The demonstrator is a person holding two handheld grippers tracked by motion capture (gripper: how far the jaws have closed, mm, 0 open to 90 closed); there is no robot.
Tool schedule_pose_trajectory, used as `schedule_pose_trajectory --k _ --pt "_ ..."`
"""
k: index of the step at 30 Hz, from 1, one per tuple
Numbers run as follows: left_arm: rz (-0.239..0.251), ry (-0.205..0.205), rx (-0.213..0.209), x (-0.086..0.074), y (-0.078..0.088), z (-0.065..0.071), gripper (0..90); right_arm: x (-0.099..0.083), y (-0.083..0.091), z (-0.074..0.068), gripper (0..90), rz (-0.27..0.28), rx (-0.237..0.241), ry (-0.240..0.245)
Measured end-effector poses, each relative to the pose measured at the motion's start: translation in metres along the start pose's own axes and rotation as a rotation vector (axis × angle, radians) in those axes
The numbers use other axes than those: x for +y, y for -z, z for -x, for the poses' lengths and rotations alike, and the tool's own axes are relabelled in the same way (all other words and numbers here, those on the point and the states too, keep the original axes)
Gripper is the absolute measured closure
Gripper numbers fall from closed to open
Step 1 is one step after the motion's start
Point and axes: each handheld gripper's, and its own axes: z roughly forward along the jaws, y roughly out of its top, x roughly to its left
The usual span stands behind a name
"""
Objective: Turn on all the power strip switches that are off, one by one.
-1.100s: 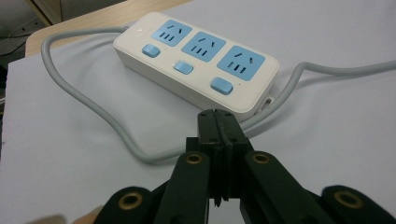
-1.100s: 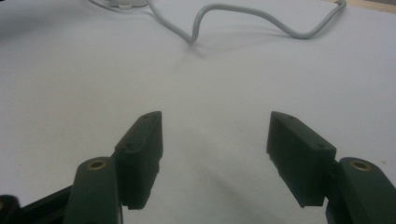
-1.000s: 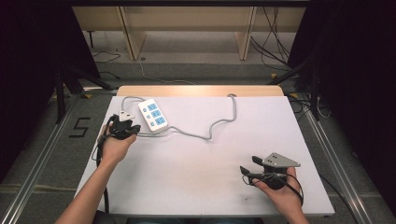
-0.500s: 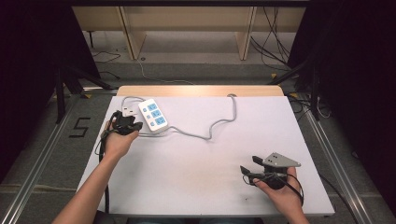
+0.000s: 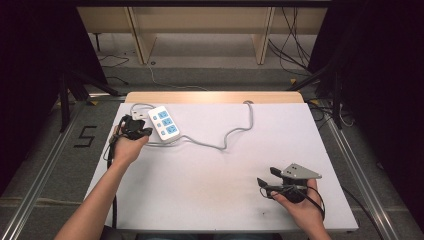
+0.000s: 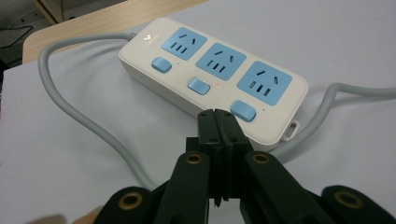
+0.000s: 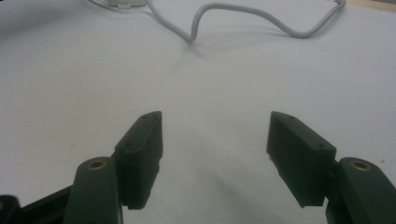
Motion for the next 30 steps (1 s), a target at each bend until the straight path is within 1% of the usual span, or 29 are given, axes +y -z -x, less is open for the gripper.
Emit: schedule_pose_trajectory --k 2,7,13,18,19,24,30 --pt "0.003 0.008 0.002 0.001 -0.001 -0.001 89.4 0.000 0.000 0.000 37.0 0.001 0.002 0.000" --pt "-0.008 0.004 0.006 0.005 -0.007 -0.002 89.4 0.000 0.000 0.000 37.0 0.002 -0.001 0.000" --pt "-0.020 -0.010 0.000 0.010 -0.014 -0.003 89.4 0.000 0.000 0.000 37.0 0.003 -0.001 0.003" --pt "-0.031 -0.024 0.009 0.014 -0.018 -0.004 89.4 0.000 0.001 0.000 37.0 0.002 -0.002 0.002" --pt "-0.027 -0.019 0.011 0.014 -0.018 -0.003 89.4 0.000 0.001 0.000 37.0 0.002 -0.002 0.001" --pt "-0.035 -0.038 0.021 0.018 -0.021 -0.005 89.4 0.001 0.001 0.000 37.0 0.005 0.000 0.004" --pt "-0.038 -0.037 0.027 0.020 -0.024 -0.007 89.4 0.000 0.001 -0.001 37.1 0.002 -0.001 0.004"
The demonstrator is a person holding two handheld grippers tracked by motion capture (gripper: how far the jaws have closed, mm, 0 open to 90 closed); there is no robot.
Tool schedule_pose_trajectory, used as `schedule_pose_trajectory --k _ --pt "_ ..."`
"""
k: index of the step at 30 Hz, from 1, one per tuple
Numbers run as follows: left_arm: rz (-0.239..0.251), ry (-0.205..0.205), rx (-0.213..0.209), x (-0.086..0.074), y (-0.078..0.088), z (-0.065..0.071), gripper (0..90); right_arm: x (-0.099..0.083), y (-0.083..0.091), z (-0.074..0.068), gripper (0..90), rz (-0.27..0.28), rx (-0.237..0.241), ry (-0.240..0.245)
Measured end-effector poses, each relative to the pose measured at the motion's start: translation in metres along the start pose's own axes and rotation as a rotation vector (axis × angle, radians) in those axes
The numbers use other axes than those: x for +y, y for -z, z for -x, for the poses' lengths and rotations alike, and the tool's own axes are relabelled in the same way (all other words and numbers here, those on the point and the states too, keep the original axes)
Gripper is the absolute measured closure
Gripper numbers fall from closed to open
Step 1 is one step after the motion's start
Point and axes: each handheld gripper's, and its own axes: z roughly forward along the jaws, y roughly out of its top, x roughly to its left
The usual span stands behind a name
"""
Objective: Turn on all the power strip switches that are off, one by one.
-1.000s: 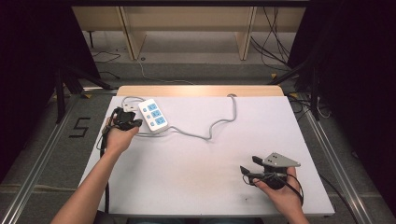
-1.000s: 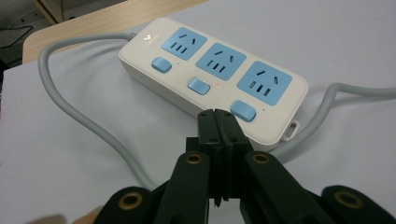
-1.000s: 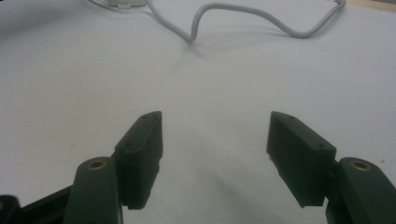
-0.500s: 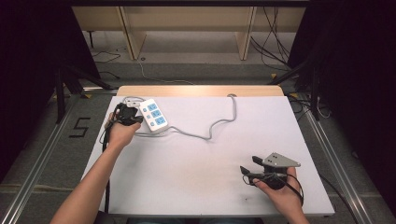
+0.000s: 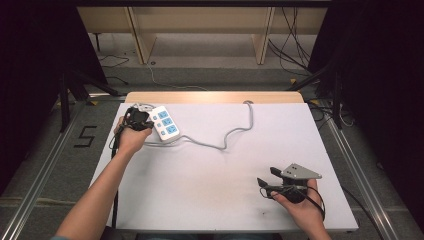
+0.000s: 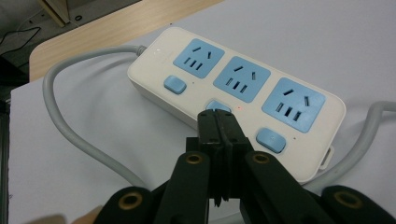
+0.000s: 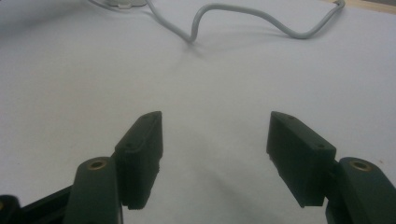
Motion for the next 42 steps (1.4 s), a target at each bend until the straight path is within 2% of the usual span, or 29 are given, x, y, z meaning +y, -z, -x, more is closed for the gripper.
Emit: schedule_pose_trajectory --k 16,25,31,42 --pt "-0.017 0.014 0.012 0.001 -0.011 -0.008 89.4 0.000 0.000 -0.001 37.1 0.000 0.000 -0.003" --pt "-0.014 0.015 0.020 0.012 -0.014 -0.011 89.4 0.000 0.000 -0.001 37.1 -0.003 0.001 -0.002" --pt "-0.011 0.033 0.022 0.022 -0.017 -0.016 89.4 0.000 -0.001 -0.001 37.1 -0.003 0.003 -0.003" --pt "-0.023 0.043 0.031 0.034 -0.031 -0.021 89.4 0.000 -0.002 -0.001 37.1 -0.009 0.005 -0.005"
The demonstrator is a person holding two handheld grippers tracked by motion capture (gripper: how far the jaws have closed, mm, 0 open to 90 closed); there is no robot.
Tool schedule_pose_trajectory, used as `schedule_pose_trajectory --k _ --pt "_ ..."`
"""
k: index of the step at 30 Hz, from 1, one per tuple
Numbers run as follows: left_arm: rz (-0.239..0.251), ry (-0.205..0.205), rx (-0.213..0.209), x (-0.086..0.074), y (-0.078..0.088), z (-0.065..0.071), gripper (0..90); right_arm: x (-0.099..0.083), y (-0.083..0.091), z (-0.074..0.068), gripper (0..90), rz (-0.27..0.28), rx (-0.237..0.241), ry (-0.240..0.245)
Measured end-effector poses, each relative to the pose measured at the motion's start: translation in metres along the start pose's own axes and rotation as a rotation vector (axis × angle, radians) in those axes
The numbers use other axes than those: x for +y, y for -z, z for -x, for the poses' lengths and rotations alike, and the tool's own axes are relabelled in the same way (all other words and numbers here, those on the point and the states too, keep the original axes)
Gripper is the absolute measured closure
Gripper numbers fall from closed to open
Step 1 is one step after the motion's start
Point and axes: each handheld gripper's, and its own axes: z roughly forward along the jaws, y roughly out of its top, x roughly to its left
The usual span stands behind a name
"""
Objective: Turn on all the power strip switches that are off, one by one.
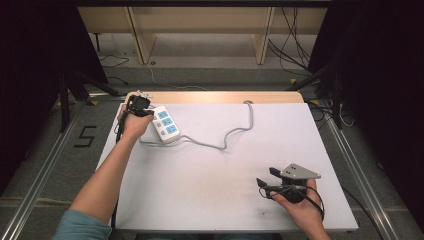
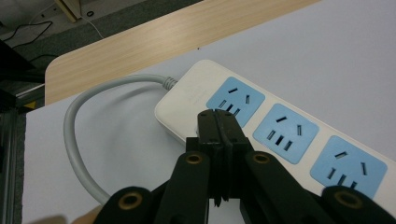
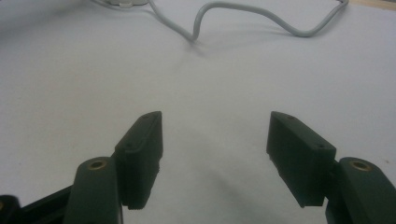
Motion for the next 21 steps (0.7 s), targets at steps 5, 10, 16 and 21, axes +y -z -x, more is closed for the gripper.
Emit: schedule_pose_trajectory --k 5,10,16,21 --pt "-0.007 0.004 -0.008 0.002 -0.009 -0.003 89.4 0.000 0.000 0.001 37.1 0.006 -0.005 0.001" --pt "-0.016 0.012 -0.017 0.001 -0.017 -0.003 89.4 0.000 0.000 0.001 37.0 0.006 -0.003 0.002" --pt "-0.036 0.020 -0.022 -0.002 -0.024 -0.004 89.4 0.000 0.000 0.001 37.1 0.004 -0.002 0.001" --pt "-0.039 0.033 -0.023 -0.003 -0.028 -0.004 89.4 0.000 0.000 0.001 37.1 0.005 -0.002 0.001"
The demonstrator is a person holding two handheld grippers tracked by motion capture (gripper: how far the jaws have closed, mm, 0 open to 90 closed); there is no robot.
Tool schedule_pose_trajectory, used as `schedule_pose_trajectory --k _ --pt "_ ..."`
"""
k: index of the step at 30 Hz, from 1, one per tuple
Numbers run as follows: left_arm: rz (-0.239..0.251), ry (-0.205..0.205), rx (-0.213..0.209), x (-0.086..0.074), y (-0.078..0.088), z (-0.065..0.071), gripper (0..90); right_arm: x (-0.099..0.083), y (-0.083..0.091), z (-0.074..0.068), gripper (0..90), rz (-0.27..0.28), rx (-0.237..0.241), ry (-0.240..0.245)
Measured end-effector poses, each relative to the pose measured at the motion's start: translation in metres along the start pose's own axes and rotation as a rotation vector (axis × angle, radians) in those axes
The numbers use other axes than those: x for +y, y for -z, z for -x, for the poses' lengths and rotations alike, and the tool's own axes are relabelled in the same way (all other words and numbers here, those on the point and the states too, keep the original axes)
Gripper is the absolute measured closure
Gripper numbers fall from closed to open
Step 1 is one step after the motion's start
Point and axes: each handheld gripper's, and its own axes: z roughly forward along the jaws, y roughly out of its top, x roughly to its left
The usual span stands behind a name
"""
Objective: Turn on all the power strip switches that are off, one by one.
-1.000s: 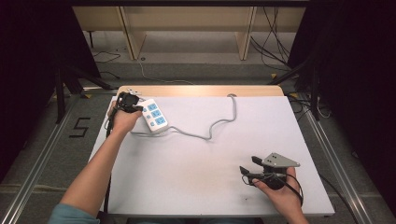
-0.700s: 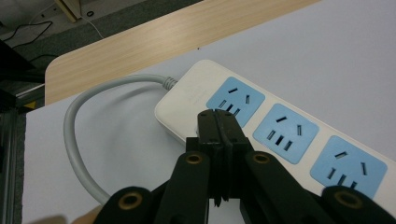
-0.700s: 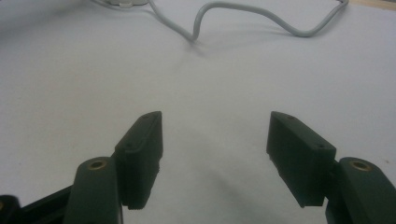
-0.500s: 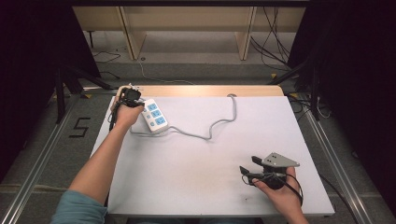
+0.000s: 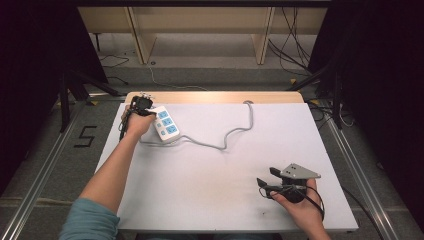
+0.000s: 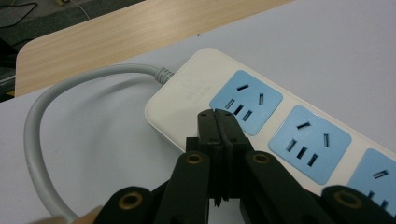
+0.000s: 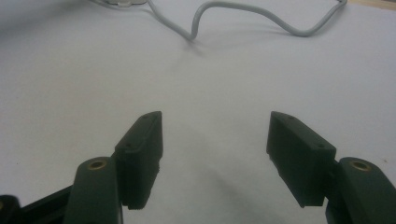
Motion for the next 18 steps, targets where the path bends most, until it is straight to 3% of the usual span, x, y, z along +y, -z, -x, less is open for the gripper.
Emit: schedule_pose_trajectory --k 11,18 --pt "0.013 0.004 0.003 0.0010 -0.0030 -0.0002 89.4 -0.0001 -0.0005 0.0001 37.1 -0.001 -0.001 0.002" --pt "0.004 -0.019 0.006 0.0015 -0.0039 0.0004 89.5 0.0000 -0.0003 -0.0003 37.1 -0.001 -0.002 0.001"
